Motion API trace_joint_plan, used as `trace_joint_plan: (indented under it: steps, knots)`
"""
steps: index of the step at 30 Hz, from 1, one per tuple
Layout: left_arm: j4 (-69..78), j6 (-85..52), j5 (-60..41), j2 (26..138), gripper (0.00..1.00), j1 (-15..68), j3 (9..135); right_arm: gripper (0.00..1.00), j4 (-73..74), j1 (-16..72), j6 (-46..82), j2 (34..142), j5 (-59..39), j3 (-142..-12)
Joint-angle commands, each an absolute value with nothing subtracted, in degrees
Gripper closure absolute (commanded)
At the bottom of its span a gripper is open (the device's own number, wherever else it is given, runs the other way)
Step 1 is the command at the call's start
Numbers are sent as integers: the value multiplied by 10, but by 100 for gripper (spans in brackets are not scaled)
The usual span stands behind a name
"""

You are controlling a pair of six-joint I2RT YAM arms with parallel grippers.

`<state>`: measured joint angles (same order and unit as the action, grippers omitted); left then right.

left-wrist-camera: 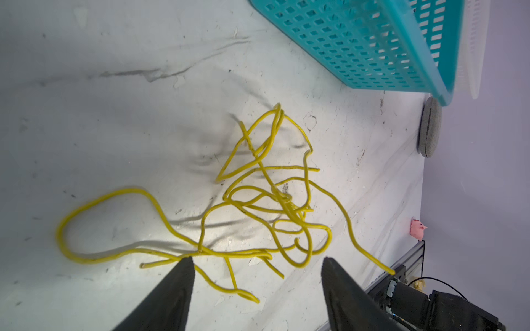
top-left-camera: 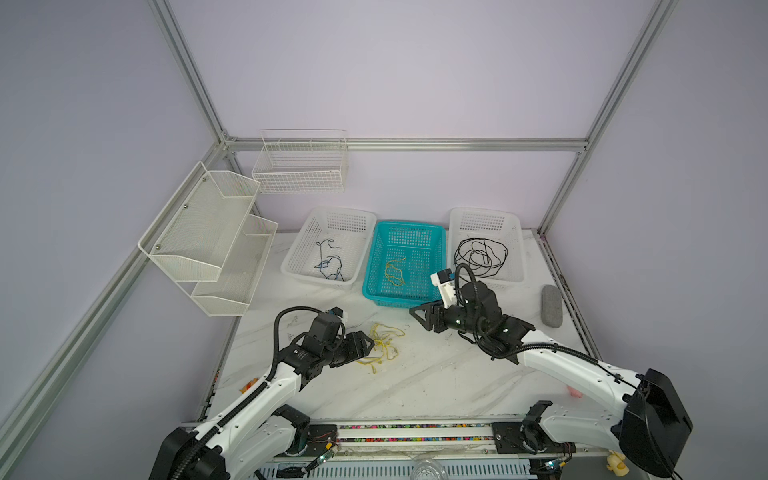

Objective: Untangle the cables

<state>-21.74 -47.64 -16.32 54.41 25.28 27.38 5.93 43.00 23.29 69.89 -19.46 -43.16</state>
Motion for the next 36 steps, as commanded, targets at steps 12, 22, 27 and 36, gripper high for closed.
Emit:
trace_joint_plan:
  steps: [12,22,27,36]
  knots:
    - [-147,-509,-192,563,39,261,230,51,175,564,192,840,-128,-336]
    - [-125,-503,-187,596,40,262,231,54,253,569,199,900,-88,-357]
    - [-116,-500,-185,609,41,263,230,55,274,569,194,912,-72,-359]
    - [-107,-501,-182,615,42,262,230,64,293,570,193,955,-76,-365]
